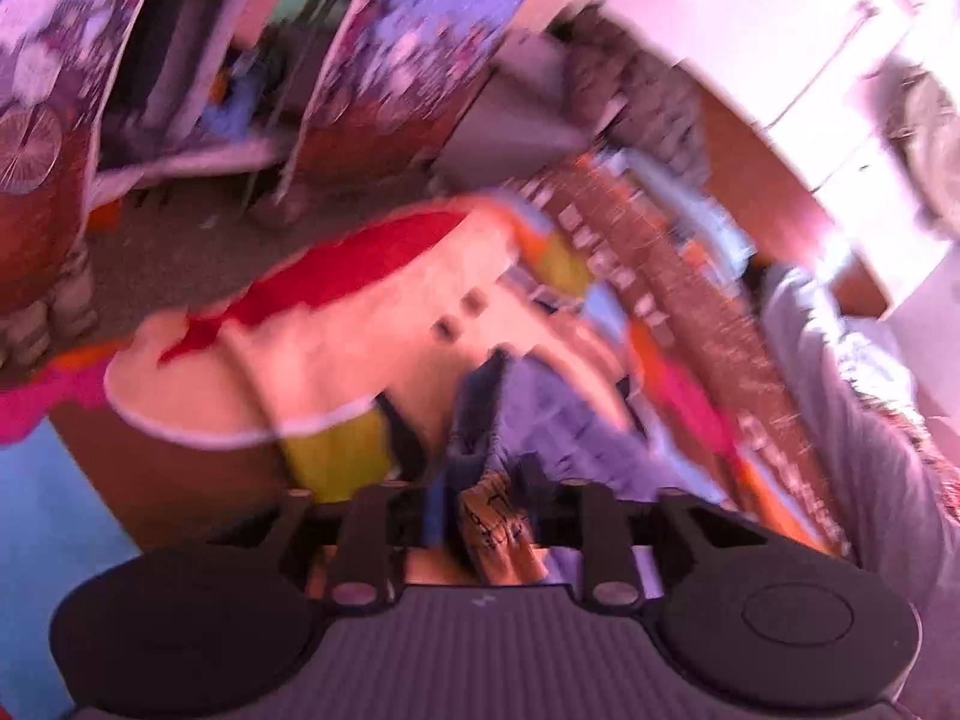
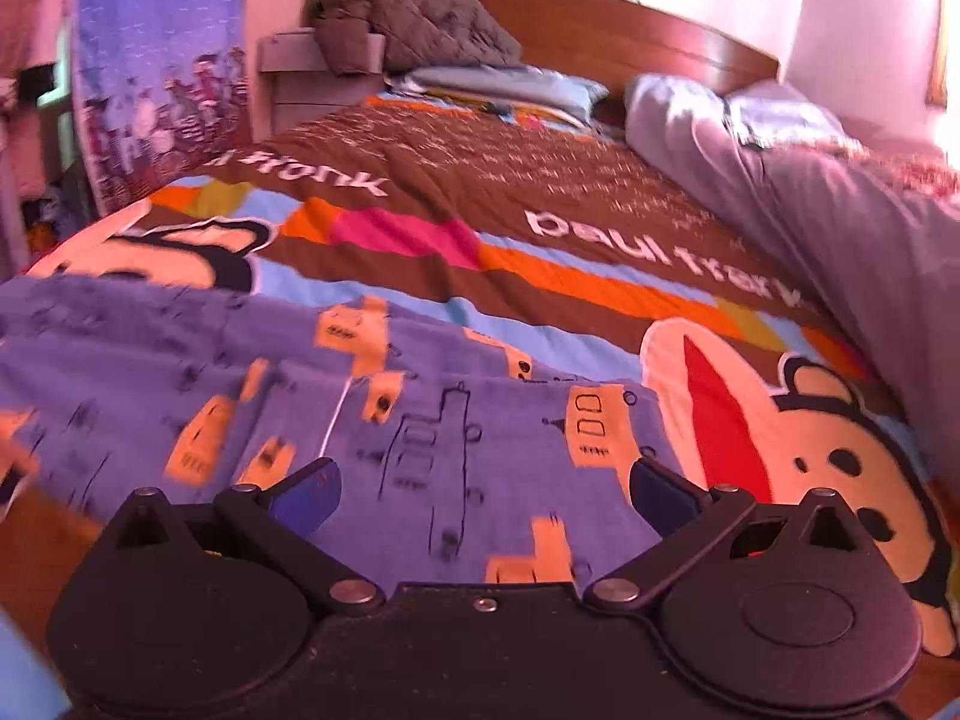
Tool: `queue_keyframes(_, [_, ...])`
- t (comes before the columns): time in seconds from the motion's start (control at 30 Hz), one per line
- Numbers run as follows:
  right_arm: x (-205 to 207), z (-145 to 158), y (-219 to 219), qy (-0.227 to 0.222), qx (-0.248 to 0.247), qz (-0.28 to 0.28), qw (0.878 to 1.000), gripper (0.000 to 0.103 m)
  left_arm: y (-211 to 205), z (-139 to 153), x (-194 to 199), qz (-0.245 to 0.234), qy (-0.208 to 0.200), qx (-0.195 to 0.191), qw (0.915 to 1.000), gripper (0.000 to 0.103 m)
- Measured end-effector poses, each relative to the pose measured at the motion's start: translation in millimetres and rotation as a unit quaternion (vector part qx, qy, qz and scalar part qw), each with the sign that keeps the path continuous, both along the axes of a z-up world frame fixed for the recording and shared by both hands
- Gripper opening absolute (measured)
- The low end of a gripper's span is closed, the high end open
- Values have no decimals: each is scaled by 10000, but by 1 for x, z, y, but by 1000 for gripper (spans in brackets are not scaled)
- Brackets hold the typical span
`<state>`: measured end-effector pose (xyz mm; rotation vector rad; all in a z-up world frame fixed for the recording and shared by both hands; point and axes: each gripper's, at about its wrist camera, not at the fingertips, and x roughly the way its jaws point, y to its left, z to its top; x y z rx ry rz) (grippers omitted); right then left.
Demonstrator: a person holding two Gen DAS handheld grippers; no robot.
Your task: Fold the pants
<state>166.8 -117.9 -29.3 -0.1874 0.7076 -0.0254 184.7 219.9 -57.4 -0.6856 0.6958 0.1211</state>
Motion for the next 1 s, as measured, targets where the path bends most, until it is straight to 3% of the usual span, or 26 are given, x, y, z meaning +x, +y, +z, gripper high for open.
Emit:
queue_keyframes(0.07, [-11,0,2,5,-87,94,9999,102,8,-7,2,49,-13,-338,9994,46])
queue_keyframes(0.2, [-22,0,2,-121,-46,188,9997,102,17,-13,3,117,-86,-667,9977,50])
queue_keyframes(0.27, [-18,-1,4,-97,-110,215,9997,102,17,-14,4,184,-73,-689,9974,43])
queue_keyframes(0.3, [-16,-3,6,-72,-144,239,9996,102,17,-14,3,222,-48,-661,9976,22])
queue_keyframes(0.43, [1,-22,16,496,-360,399,9973,102,10,-4,1,353,-222,-694,9967,17])
queue_keyframes(0.53, [3,-17,8,444,-33,388,9983,102,-7,21,-3,105,-681,-172,9975,17])
queue_keyframes(0.63, [-1,-6,-9,325,439,488,9973,102,-35,46,-9,-208,-1134,449,9923,17])
queue_keyframes(0.8, [-10,7,-46,139,547,546,9969,102,-97,79,-19,-580,-1646,893,9806,17])
queue_keyframes(0.9, [-13,12,-74,20,678,637,9957,102,-150,98,-19,-1133,-1921,1486,9634,17])
queue_keyframes(1.0, [-10,13,-101,-96,756,666,9949,102,-204,103,-14,-1597,-1929,2055,9461,17])
